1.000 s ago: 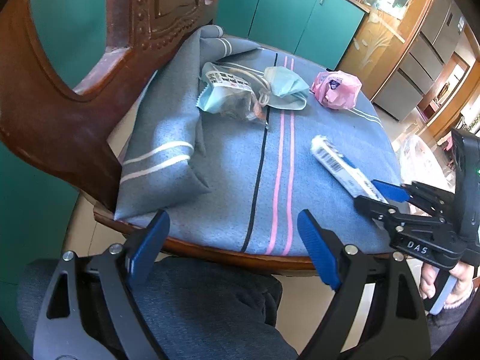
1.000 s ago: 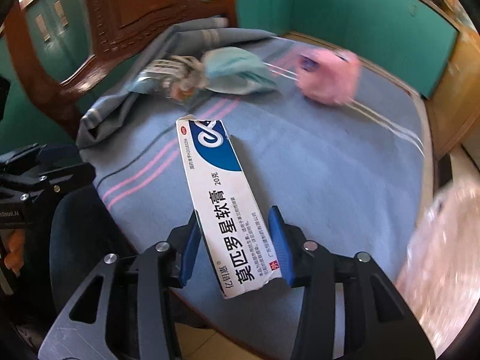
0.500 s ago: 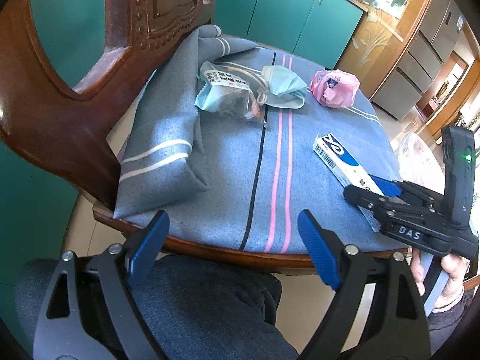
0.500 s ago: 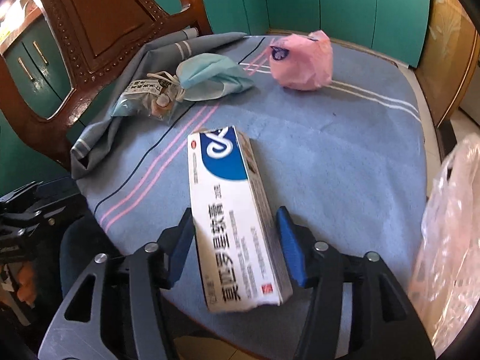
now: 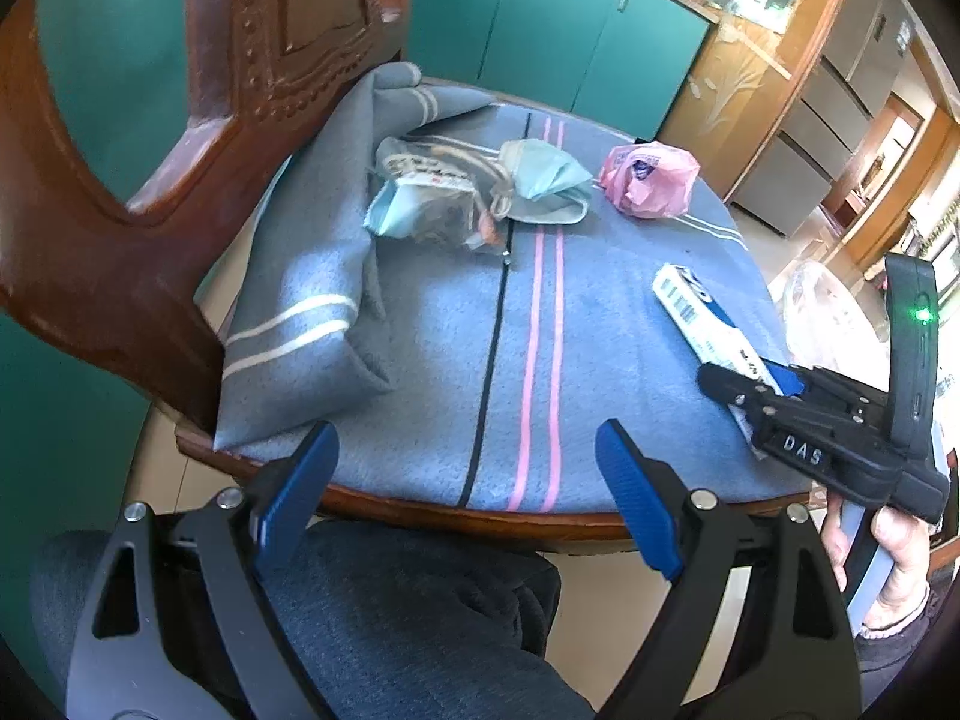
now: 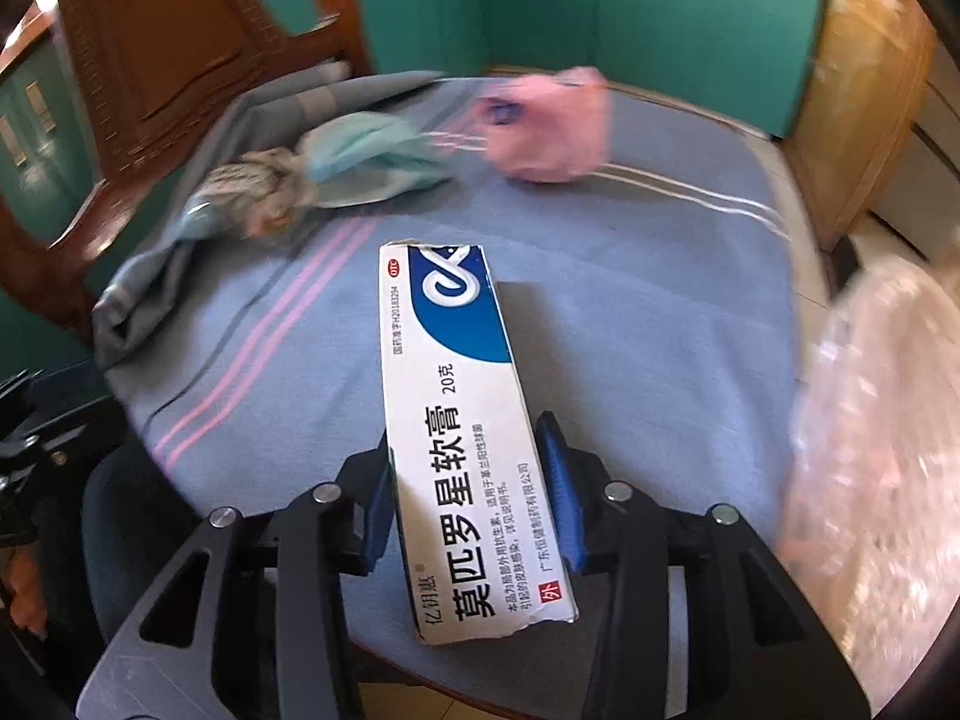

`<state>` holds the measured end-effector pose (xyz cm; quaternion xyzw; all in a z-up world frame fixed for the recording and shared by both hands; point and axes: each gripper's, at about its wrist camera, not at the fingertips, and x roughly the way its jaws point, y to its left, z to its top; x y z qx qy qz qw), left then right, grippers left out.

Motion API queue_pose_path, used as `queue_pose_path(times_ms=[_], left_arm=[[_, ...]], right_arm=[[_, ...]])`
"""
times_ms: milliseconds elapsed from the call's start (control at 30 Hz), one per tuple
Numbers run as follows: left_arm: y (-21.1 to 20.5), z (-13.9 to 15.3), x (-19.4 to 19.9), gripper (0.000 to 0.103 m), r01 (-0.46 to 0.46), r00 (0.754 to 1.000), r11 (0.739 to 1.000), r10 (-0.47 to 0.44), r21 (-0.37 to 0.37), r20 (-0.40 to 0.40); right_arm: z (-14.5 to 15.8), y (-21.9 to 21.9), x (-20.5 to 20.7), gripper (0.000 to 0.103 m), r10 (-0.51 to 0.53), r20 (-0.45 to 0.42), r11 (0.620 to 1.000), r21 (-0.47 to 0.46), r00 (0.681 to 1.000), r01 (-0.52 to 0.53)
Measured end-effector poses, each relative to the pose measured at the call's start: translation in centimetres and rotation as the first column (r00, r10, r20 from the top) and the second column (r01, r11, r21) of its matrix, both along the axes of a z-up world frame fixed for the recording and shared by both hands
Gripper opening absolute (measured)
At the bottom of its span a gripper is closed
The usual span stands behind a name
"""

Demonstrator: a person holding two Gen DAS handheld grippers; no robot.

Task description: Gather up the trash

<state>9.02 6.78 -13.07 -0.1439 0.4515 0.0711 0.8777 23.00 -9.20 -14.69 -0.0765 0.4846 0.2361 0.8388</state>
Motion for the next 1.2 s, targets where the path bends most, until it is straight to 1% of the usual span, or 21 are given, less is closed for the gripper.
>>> queue_pose_path(times_ms=[67,100,233,333,433,500,533,567,600,633,700,767,867,967,1033,1100,1133,1167,1200], left_arm=[[0.1,0.7,0.3,0.088,0.025,0.999,1.000,-0.025,-0.001,0.029],[0.2,1.4,0.7,0.088,0.045,0.997,0.999,-0.045,-0.002,0.059],[0.4,3.0,2.6,0.088,0.080,0.989,0.997,-0.081,0.014,0.127],[0.7,3.2,5.2,0.088,0.089,0.987,0.996,-0.090,0.013,0.131],[0.9,2.7,7.9,0.086,0.084,0.991,0.995,-0.089,0.056,0.104],[1.2,2.0,9.9,0.076,0.083,0.994,0.994,-0.087,0.066,0.070],[1.4,1.6,10.5,0.068,0.077,0.995,0.995,-0.081,0.066,0.053],[1.7,1.1,11.2,0.065,0.071,0.997,0.996,-0.073,0.063,0.035],[2.0,0.8,11.7,0.064,0.063,0.998,0.996,-0.065,0.064,0.027],[2.1,0.6,12.0,0.063,0.058,0.998,0.996,-0.060,0.070,0.025],[2.1,0.4,12.1,0.054,0.058,0.998,0.993,-0.060,0.099,0.019],[1.9,0.3,11.9,0.038,0.062,0.998,0.991,-0.064,0.116,0.012],[1.9,0.3,11.2,0.032,0.080,0.997,0.992,-0.082,0.094,0.013],[1.6,0.1,10.2,0.032,0.104,0.995,0.992,-0.104,0.077,0.001],[1.4,0.2,9.3,0.032,0.127,0.992,0.991,-0.126,0.050,-0.020],[1.1,0.7,8.3,0.032,0.143,0.990,0.989,-0.143,0.042,-0.002],[1.0,1.3,7.9,0.040,0.149,0.988,0.987,-0.151,0.059,0.017],[0.9,1.8,7.8,0.055,0.147,0.988,0.986,-0.150,0.080,0.030],[1.0,2.4,7.8,0.062,0.127,0.990,0.985,-0.134,0.120,0.049]], right_arm=[[0.1,-1.1,0.3,0.044,-0.043,-0.027,0.998,0.048,0.999,0.044],[0.1,-1.6,0.5,0.044,-0.053,-0.046,0.996,0.073,0.998,0.056],[-0.3,-2.1,0.8,0.044,-0.074,-0.070,0.992,0.102,0.995,0.080],[-0.3,-2.1,0.5,0.044,-0.071,-0.060,0.991,0.106,0.996,0.077],[-0.3,-1.8,0.6,0.044,-0.063,-0.048,0.992,0.104,0.997,0.068],[-0.4,-1.5,0.5,0.044,-0.057,-0.041,0.993,0.104,0.998,0.061],[-0.4,-1.5,0.5,0.044,-0.055,-0.039,0.993,0.106,0.998,0.059],[-0.4,-1.5,0.5,0.044,-0.052,-0.039,0.992,0.112,0.998,0.056],[-0.5,-1.5,0.6,0.044,-0.052,-0.042,0.991,0.118,0.998,0.056],[-0.5,-1.6,0.6,0.044,-0.051,-0.043,0.991,0.123,0.998,0.056],[-0.5,-1.7,0.6,0.044,-0.048,-0.044,0.990,0.130,0.998,0.053],[-0.5,-1.8,0.6,0.044,-0.046,-0.042,0.990,0.133,0.998,0.051],[-0.5,-1.7,0.5,0.044,-0.047,-0.037,0.990,0.128,0.998,0.051],[-0.5,-1.6,0.4,0.045,-0.049,-0.031,0.991,0.124,0.998,0.052],[-0.5,-1.7,0.3,0.045,-0.051,-0.029,0.990,0.126,0.998,0.055],[-0.5,-1.7,0.4,0.045,-0.053,-0.031,0.990,0.127,0.998,0.056],[-0.5,-1.7,0.4,0.045,-0.053,-0.032,0.990,0.126,0.998,0.057],[-0.5,-1.7,0.4,0.045,-0.054,-0.032,0.991,0.124,0.998,0.057],[-0.5,-1.7,0.4,0.045,-0.054,-0.032,0.991,0.121,0.998,0.058]])
